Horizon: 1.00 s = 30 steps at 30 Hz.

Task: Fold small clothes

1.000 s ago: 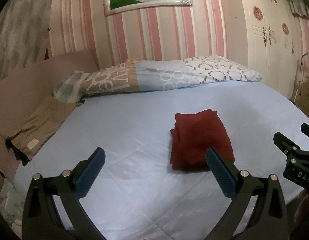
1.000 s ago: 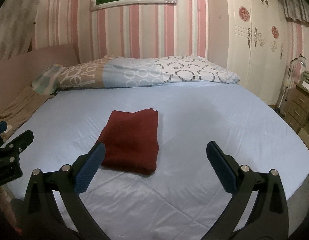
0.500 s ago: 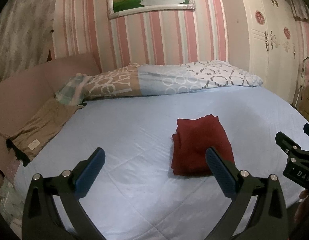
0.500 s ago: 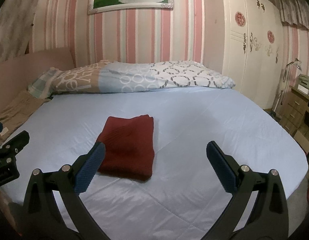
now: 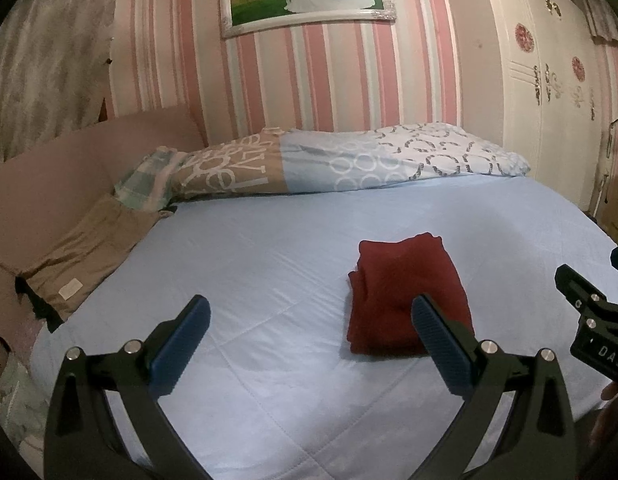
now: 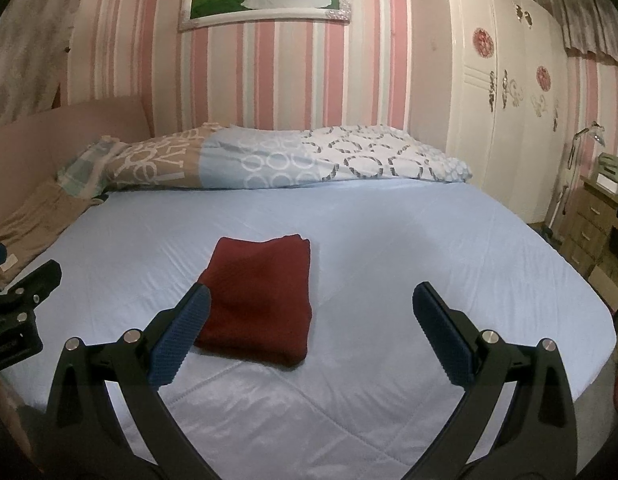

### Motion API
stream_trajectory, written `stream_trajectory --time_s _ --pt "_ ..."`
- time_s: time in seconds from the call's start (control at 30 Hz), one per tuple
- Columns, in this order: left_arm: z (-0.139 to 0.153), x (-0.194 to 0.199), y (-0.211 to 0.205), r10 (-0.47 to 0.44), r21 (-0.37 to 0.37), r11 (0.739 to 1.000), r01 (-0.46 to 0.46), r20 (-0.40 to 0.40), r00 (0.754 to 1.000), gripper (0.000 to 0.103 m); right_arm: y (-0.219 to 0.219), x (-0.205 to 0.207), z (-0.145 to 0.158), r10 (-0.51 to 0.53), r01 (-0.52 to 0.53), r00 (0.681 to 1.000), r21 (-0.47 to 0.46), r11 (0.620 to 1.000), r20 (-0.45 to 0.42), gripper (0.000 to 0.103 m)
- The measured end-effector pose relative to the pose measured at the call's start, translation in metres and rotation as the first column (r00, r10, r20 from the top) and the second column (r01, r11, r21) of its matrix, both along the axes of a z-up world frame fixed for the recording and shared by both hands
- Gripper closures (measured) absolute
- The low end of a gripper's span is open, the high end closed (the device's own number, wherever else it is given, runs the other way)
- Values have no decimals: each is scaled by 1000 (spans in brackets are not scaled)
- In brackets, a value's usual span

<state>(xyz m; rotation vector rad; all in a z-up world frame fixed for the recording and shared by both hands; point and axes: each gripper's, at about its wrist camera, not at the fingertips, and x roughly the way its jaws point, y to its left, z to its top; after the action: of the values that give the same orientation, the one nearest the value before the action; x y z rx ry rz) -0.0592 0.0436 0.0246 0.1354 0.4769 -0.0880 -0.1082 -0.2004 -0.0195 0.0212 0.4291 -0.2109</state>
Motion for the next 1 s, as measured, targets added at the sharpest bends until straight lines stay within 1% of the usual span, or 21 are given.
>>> stream_trajectory --time_s 0.33,1.0 --pt "1 2 3 8 5 1000 -8 -2 1000 2 -1 0 6 -4 3 1000 2 1000 22 3" --pt "-2 4 7 10 6 1000 -10 -2 1000 2 1 -1 5 -5 5 1000 7 1000 21 3"
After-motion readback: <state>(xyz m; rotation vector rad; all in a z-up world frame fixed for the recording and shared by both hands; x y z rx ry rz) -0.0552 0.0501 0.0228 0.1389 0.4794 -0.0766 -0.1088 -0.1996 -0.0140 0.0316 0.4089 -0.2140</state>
